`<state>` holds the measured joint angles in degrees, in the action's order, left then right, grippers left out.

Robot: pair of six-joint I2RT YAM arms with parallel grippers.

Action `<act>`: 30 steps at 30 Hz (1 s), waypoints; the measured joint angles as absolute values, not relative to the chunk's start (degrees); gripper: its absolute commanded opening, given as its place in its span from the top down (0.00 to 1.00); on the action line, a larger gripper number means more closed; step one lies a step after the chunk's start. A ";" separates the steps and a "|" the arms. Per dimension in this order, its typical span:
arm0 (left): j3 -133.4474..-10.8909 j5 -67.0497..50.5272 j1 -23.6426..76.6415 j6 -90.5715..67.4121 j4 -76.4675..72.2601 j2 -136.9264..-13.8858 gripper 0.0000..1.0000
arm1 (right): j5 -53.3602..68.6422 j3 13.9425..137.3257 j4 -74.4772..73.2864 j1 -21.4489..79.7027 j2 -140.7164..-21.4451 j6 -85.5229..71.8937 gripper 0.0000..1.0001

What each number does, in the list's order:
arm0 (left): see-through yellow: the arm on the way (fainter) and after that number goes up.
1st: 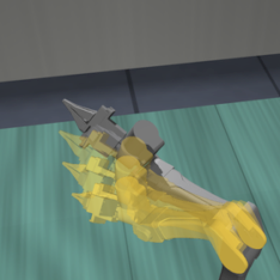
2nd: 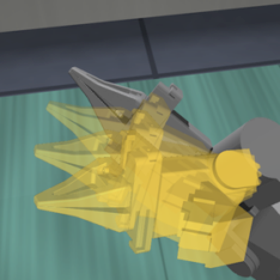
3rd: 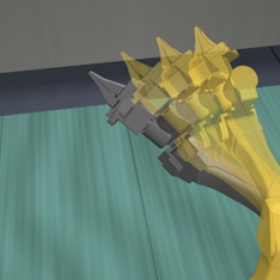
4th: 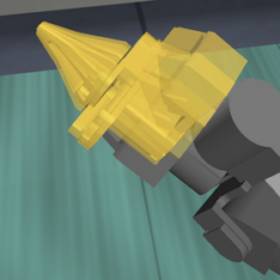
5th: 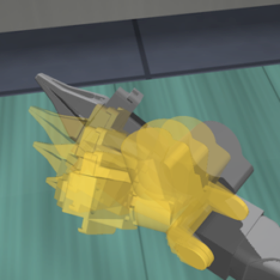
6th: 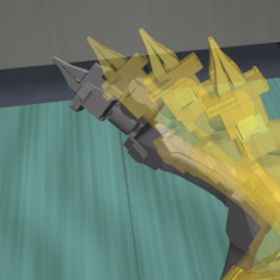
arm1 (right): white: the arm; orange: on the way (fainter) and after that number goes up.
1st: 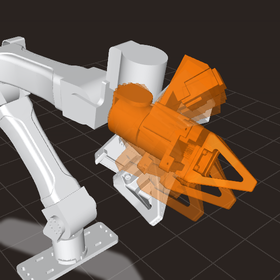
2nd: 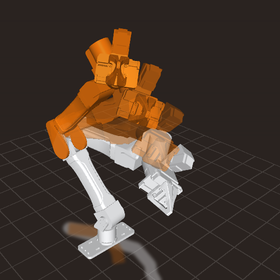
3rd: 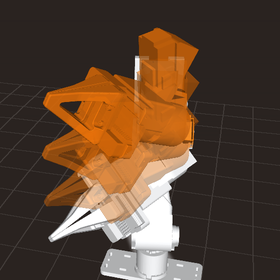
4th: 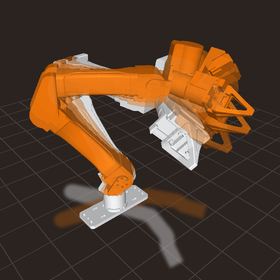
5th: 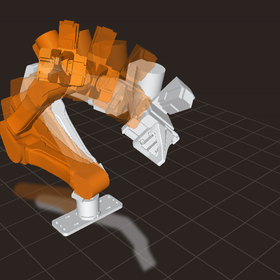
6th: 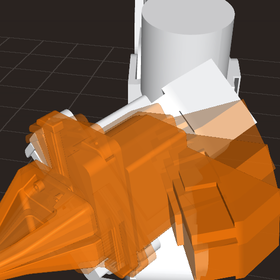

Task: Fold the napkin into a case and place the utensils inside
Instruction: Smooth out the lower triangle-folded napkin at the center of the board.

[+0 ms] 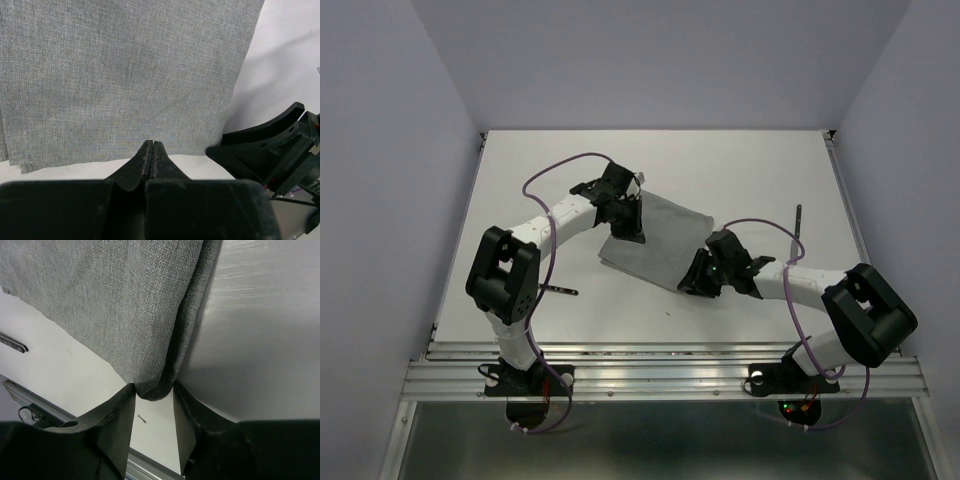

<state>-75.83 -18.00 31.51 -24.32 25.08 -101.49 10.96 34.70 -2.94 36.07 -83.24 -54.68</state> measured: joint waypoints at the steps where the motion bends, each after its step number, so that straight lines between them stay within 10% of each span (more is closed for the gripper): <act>1: -75.68 -18.02 31.51 -24.32 24.99 -101.49 1.00 | 10.83 34.70 -2.96 36.10 -83.26 -54.68 0.57; 5: -74.67 -18.04 31.51 -24.36 24.62 -101.49 1.00 | 10.07 34.70 -2.94 36.10 -83.31 -54.65 0.71; 8: -74.41 -18.04 31.51 -24.49 24.56 -101.49 1.00 | 9.52 34.68 -2.96 36.10 -83.66 -54.52 0.99; 18: -74.41 -18.22 31.51 -24.53 23.86 -101.49 1.00 | 10.33 30.92 0.34 36.10 -81.23 -56.16 0.99; 21: -74.41 -18.22 31.51 -24.53 23.81 -101.49 1.00 | 10.33 29.19 0.62 36.10 -79.81 -56.55 0.60; 24: -74.41 -18.22 31.51 -24.53 23.83 -101.49 1.00 | 10.44 28.80 1.54 35.97 -79.46 -56.62 0.53; 30: -74.41 -18.17 31.51 -24.51 23.83 -101.51 1.00 | 7.53 29.54 -3.60 36.14 -76.71 -54.11 0.62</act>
<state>-74.41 -18.17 31.51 -24.51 23.83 -101.51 7.53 29.54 -3.60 36.14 -76.71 -54.11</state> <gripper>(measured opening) 0.037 0.449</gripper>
